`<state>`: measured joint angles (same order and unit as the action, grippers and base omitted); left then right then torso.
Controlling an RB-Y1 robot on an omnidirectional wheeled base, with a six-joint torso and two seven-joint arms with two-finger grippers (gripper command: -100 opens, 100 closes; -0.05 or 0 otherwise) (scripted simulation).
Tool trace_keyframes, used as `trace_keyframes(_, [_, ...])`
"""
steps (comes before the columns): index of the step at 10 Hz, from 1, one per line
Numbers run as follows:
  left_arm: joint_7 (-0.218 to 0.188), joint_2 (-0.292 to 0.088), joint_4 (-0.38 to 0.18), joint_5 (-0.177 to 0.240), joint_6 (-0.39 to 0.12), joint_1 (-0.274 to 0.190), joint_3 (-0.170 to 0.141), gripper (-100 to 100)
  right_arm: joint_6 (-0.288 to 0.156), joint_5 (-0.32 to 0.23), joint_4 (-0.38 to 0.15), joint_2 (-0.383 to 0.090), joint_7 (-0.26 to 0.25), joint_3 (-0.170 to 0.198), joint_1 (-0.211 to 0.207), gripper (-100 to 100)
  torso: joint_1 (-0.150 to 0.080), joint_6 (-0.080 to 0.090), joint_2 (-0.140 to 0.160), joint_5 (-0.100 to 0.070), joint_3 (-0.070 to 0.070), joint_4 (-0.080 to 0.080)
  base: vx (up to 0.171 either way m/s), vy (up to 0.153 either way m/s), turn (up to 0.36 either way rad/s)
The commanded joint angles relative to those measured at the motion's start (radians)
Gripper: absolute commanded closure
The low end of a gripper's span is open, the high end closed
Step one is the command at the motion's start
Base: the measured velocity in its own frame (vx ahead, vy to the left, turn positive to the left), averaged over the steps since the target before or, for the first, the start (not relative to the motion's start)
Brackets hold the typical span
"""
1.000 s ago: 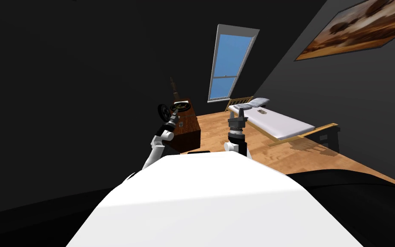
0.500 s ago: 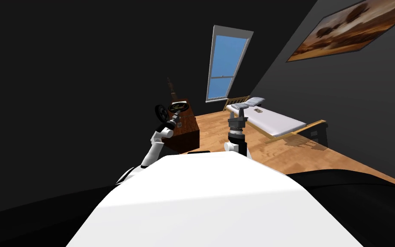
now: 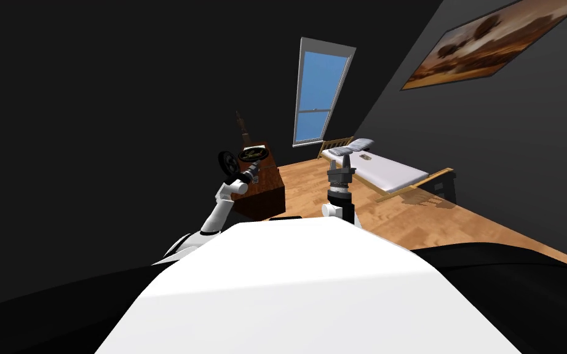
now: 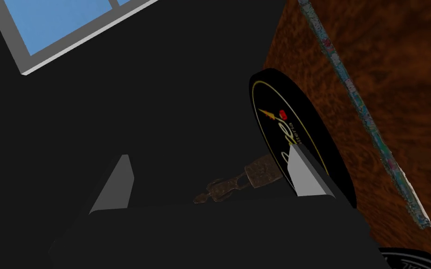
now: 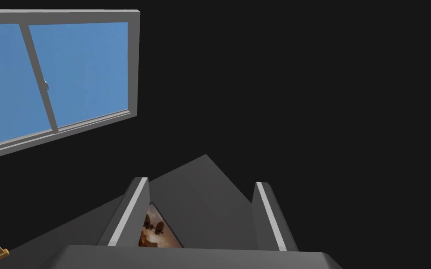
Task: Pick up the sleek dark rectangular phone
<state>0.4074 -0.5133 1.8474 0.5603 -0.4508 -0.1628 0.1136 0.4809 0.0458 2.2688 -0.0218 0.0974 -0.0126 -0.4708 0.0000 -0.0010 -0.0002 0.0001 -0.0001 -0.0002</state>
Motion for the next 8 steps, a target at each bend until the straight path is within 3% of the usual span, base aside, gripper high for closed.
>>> trace_keyframes(1, [0.005, -0.001, -0.006, 0.002, -0.028, -0.008, 0.001, -100, 0.0, 0.0, 0.0, 0.0, 0.0, 0.0, 0.0, 0, 0.0, 0.0, 0.0, 0.0, 0.0, 0.0, 0.001, 0.0, 0.018])
trace_keyframes(4, [0.062, -0.066, -0.078, 0.059, -0.125, -0.083, 0.023, -100, 0.0, 0.0, 0.0, 0.0, 0.0, 0.0, 0.0, 0, 0.0, 0.0, 0.0, 0.0, 0.0, 0.0, 0.004, -0.003, -0.102])
trace_keyframes(5, [0.062, -0.066, -0.078, 0.059, -0.159, -0.083, 0.023, -100, 0.0, 0.0, 0.0, 0.0, 0.0, 0.0, 0.0, 0, 0.0, 0.0, 0.0, 0.0, 0.0, 0.0, 0.005, 0.0, -0.051])
trace_keyframes(6, [0.091, -0.099, -0.116, 0.086, -0.189, -0.118, 0.035, -100, 0.0, 0.0, 0.0, 0.0, 0.0, 0.0, 0.0, 0, 0.0, 0.0, 0.0, 0.0, 0.0, 0.0, 0.008, -0.004, -0.09])
trace_keyframes(7, [0.091, -0.099, -0.116, 0.086, -0.22, -0.118, 0.035, -100, 0.0, 0.0, 0.0, 0.0, 0.0, 0.0, 0.0, 0, 0.0, 0.0, 0.0, 0.0, 0.0, 0.0, 0.007, -0.001, -0.064])
trace_keyframes(8, [0.121, -0.132, -0.151, 0.113, -0.25, -0.152, 0.049, -100, 0.0, 0.0, 0.0, 0.0, 0.0, 0.0, 0.0, 0, 0.0, 0.0, 0.0, 0.0, 0.0, 0.0, 0.006, -0.003, -0.085])
